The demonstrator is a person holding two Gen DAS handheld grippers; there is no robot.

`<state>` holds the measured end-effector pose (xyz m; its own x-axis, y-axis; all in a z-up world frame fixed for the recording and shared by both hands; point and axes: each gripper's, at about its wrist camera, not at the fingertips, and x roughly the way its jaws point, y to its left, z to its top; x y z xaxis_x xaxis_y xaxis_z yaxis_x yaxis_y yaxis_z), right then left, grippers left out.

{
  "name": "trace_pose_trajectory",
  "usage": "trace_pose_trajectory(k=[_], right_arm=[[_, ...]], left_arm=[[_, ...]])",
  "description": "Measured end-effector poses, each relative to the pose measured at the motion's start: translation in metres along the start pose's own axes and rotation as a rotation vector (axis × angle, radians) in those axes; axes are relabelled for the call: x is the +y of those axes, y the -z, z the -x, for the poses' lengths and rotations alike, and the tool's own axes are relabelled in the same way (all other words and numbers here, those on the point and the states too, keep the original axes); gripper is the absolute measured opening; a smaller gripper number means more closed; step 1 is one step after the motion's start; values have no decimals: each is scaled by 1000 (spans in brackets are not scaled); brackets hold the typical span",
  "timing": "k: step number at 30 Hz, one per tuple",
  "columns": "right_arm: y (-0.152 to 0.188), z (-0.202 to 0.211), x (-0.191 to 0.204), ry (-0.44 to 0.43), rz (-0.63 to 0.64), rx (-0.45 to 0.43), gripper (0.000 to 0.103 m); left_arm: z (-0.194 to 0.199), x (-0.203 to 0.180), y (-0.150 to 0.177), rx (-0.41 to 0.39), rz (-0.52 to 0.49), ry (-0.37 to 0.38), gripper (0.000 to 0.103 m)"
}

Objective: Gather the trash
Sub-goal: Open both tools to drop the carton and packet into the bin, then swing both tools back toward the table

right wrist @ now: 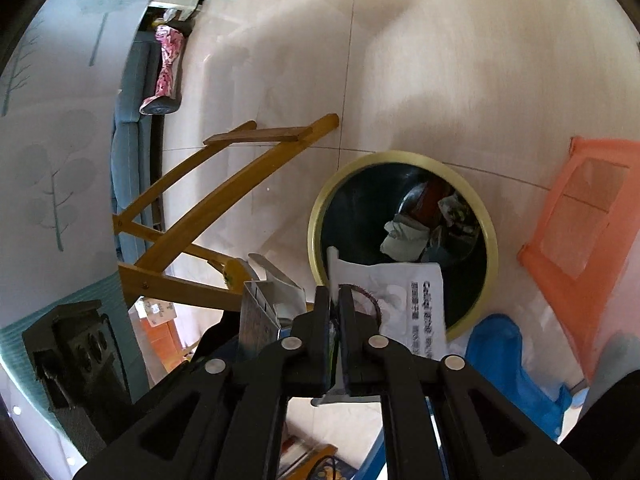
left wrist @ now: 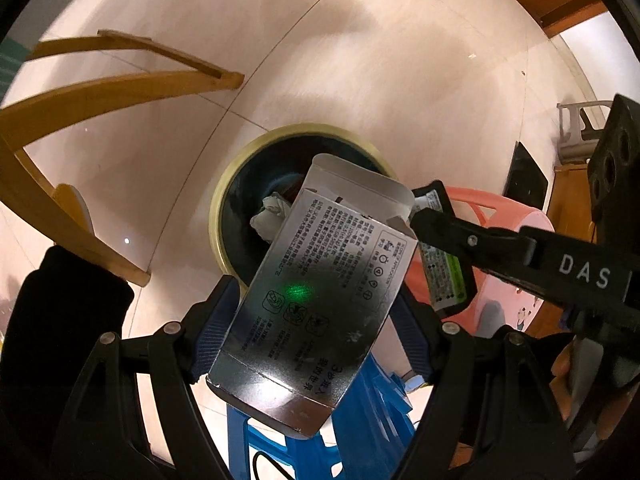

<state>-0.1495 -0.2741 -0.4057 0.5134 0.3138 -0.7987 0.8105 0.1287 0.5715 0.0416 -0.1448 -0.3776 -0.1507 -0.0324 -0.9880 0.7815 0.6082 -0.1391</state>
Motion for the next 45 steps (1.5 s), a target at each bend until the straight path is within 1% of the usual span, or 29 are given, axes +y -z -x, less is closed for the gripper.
trace_pose_trajectory(k=[2, 6, 9, 13, 15, 16, 20, 25, 32, 38, 45], right_arm=[[0, -2, 0, 2, 0, 3, 14], [1, -5, 1, 13, -5, 11, 16], [0, -8, 0, 27, -9, 11, 21], [0, -5, -1, 39, -16, 4, 22], [-2, -3, -3, 43, -17, 4, 22], [-1, -2, -3, 45, -15, 2, 22], [0, -2, -1, 52, -5, -2, 22], [1, 2, 6, 75, 29, -12, 22], [1, 22, 13, 138, 91, -54, 22], [6, 42, 14, 233, 144, -49, 22], [29, 72, 30, 309, 227, -33, 22]], left_arm=[[-4, 4, -2, 9, 7, 2, 72], [-9, 9, -4, 24, 19, 0, 73], [-14, 12, -6, 54, 43, 22, 73], [-15, 14, -6, 63, 64, 30, 73], [-16, 13, -6, 75, 76, 46, 77], [-16, 14, -6, 77, 84, 48, 81], [-13, 15, -6, 62, 99, 40, 82], [-6, 12, -4, 48, 95, 37, 82], [14, 5, 7, 23, 88, 45, 82], [34, -1, 26, 54, 96, 75, 82], [84, -22, 56, 35, 22, 111, 82]])
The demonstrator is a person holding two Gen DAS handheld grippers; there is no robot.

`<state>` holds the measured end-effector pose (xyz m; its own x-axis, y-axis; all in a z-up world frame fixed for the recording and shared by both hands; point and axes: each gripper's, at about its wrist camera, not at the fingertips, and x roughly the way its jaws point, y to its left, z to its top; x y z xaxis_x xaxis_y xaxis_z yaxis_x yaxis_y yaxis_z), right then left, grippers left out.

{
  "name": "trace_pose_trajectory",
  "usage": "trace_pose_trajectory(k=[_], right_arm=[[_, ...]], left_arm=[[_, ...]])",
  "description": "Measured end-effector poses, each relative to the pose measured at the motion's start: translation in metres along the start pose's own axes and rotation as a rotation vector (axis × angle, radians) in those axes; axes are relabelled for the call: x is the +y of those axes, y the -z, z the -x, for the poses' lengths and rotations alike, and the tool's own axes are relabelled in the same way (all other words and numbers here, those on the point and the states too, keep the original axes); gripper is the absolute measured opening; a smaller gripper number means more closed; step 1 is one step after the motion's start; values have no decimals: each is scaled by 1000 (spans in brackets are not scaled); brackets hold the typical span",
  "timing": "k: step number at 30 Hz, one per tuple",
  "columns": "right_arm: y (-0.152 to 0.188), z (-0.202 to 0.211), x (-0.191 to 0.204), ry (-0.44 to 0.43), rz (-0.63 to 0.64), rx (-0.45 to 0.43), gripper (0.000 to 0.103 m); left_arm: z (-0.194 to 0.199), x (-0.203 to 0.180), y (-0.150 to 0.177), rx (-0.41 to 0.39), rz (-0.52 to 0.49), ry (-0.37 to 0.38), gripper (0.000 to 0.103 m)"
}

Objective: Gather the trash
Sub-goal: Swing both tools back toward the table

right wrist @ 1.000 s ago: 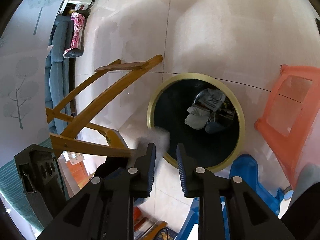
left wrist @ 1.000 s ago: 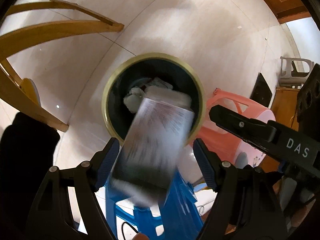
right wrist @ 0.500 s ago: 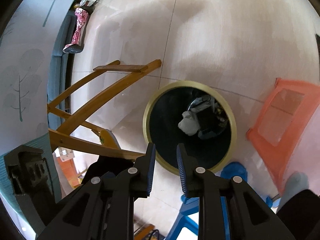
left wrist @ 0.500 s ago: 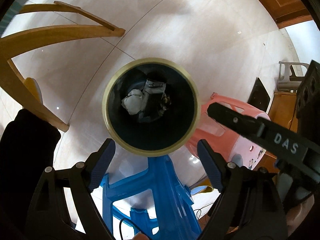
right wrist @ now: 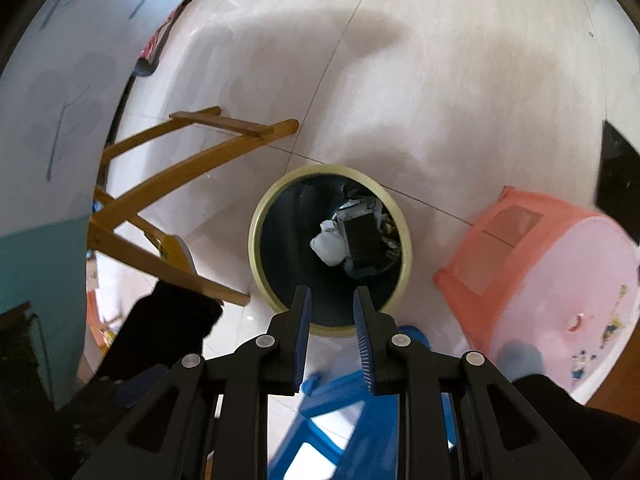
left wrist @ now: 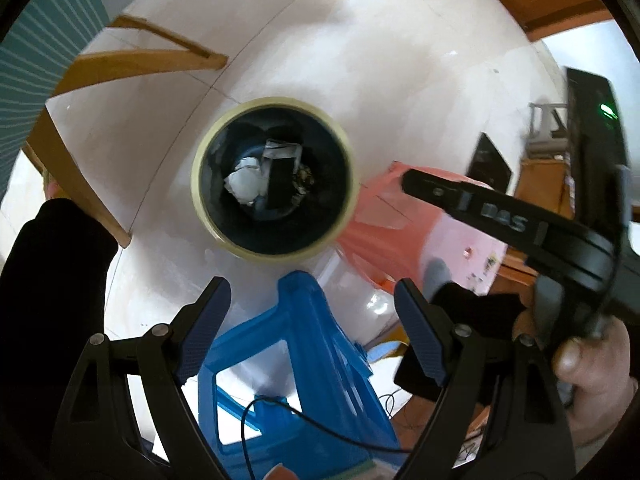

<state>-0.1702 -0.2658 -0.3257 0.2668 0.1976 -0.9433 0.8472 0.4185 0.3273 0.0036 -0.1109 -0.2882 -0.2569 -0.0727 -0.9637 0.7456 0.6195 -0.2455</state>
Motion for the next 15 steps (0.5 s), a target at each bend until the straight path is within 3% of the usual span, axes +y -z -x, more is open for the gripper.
trace_pose_trajectory(k=[7, 15], right_arm=[[26, 53, 26, 29, 84, -14, 22], [50, 122, 78, -12, 175, -103, 22]], left_arm=[[63, -20, 36, -63, -69, 69, 81], [158, -24, 63, -261, -136, 80, 81]])
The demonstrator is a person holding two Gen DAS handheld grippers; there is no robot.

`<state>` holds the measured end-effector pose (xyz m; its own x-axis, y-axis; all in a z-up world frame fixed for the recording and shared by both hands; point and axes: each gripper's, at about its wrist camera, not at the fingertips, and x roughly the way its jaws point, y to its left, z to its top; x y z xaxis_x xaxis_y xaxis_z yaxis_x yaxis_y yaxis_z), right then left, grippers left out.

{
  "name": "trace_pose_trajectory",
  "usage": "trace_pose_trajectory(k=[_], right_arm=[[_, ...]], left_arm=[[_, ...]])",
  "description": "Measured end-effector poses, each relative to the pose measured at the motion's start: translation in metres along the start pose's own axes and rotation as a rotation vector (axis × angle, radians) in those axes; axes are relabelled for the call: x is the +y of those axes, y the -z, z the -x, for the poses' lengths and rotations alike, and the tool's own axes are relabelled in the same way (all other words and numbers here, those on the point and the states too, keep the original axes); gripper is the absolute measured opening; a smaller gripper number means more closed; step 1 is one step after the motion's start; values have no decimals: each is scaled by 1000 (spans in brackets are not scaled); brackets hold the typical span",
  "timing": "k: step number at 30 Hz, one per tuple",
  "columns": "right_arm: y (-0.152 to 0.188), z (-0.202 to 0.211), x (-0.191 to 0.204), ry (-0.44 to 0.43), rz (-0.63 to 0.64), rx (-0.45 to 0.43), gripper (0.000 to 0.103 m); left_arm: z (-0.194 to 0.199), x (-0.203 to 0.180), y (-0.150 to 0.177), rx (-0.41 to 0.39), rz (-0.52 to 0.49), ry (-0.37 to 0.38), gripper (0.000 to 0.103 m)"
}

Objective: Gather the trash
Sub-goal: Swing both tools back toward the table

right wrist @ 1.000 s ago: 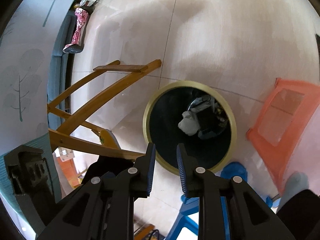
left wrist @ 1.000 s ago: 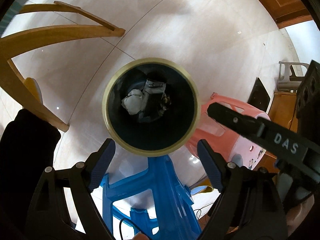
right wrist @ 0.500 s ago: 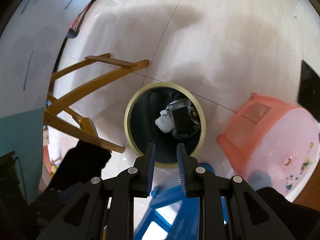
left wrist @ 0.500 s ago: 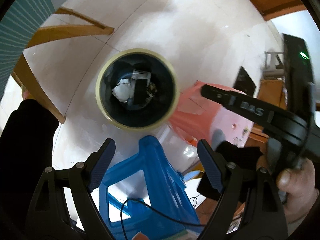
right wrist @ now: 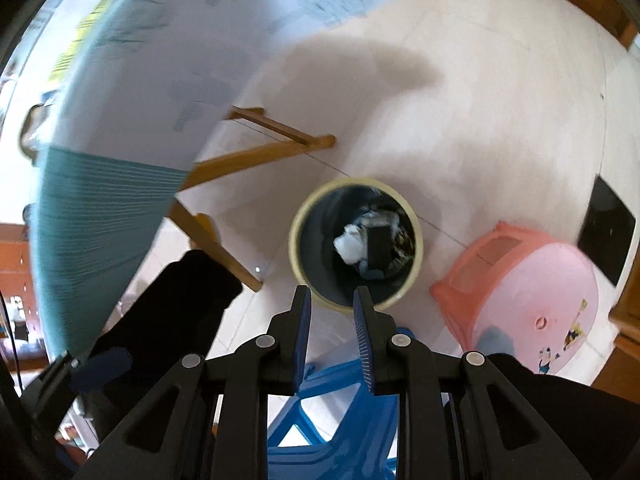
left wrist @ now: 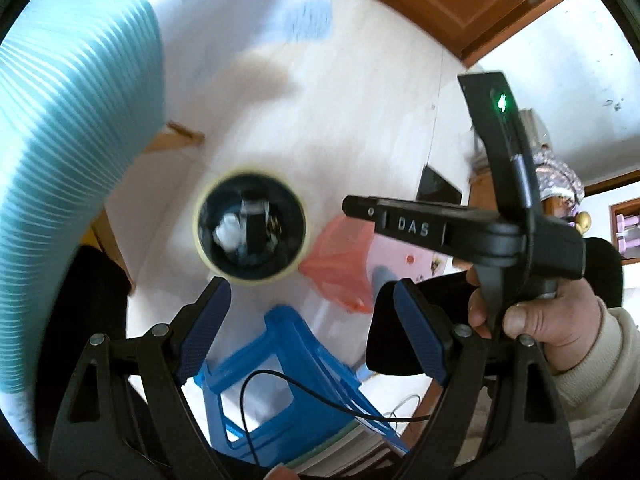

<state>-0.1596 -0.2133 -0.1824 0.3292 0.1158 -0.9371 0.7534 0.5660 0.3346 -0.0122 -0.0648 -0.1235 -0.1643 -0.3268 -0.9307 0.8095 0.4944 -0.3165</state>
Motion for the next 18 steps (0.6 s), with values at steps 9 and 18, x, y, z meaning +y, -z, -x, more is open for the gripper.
trace_pose_trajectory(k=[9, 18], right_arm=[[-23, 78, 83, -23, 138, -116, 22], [-66, 137, 206, -42, 350, -209, 23]], left_arm=[[113, 36, 1, -231, 33, -135, 81], [204, 135, -9, -349, 186, -279, 75]])
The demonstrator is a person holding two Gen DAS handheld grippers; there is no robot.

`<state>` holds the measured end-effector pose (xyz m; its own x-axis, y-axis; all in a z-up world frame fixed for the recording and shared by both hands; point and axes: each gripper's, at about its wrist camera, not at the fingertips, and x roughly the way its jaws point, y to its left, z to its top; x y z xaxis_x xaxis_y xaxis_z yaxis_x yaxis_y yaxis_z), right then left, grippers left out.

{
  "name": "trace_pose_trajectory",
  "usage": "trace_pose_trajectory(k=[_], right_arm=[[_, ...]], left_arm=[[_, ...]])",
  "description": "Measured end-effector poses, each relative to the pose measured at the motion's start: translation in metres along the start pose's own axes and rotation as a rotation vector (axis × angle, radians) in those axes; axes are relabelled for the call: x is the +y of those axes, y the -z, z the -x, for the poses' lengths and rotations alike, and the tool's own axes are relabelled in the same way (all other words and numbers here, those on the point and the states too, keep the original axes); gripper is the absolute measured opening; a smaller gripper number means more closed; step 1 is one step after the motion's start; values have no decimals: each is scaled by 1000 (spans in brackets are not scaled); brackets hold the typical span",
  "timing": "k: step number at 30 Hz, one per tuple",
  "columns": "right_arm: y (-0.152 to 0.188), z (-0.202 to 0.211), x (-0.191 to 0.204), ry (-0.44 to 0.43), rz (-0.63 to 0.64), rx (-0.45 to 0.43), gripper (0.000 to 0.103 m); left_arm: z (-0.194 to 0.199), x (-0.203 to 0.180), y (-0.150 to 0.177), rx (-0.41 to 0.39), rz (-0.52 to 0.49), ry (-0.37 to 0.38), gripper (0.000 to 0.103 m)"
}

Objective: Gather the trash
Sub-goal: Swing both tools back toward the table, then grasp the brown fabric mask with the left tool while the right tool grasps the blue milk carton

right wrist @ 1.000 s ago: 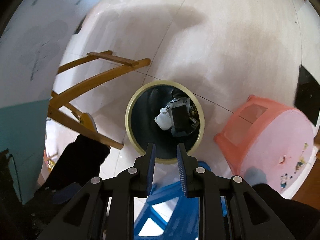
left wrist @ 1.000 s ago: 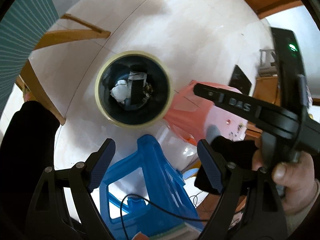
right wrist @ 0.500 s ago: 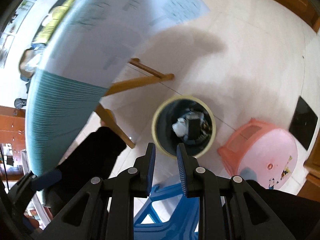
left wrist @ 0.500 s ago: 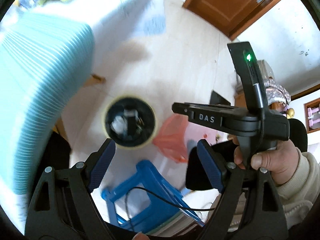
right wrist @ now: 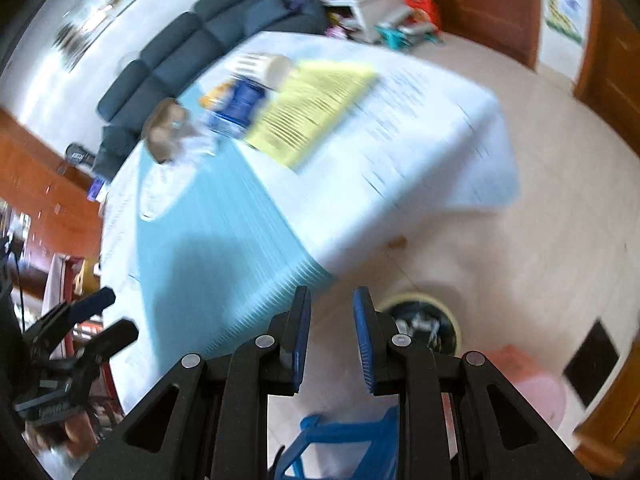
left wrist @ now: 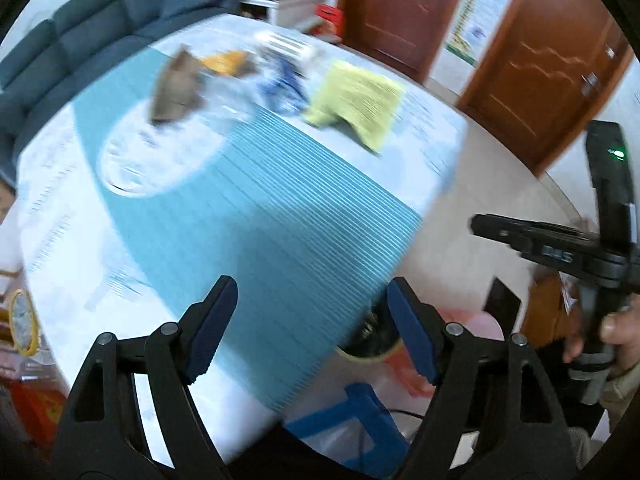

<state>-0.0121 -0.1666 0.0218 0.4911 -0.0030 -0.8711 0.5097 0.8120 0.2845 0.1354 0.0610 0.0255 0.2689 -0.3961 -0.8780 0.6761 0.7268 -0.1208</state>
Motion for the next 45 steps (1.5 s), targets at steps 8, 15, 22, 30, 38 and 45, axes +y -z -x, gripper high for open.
trace_pose_trajectory(k=[8, 15, 22, 30, 38, 45], right_arm=[[-92, -14, 70, -30, 92, -19, 33], [-163, -72, 106, -42, 49, 48, 43], [-208, -131, 116, 43, 11, 89, 54], [-223, -193, 120, 116, 12, 144, 60], [-226, -217, 113, 133, -27, 142, 60], [-223, -214, 113, 121, -5, 116, 58]], left_arm=[[15, 83, -65, -46, 85, -32, 75], [-22, 127, -127, -17, 125, -61, 75], [-74, 162, -179, 25, 216, -45, 75], [-115, 171, -208, 61, 220, -77, 75], [-151, 178, -215, 110, 260, -66, 55], [-161, 176, -210, 106, 289, -37, 10]])
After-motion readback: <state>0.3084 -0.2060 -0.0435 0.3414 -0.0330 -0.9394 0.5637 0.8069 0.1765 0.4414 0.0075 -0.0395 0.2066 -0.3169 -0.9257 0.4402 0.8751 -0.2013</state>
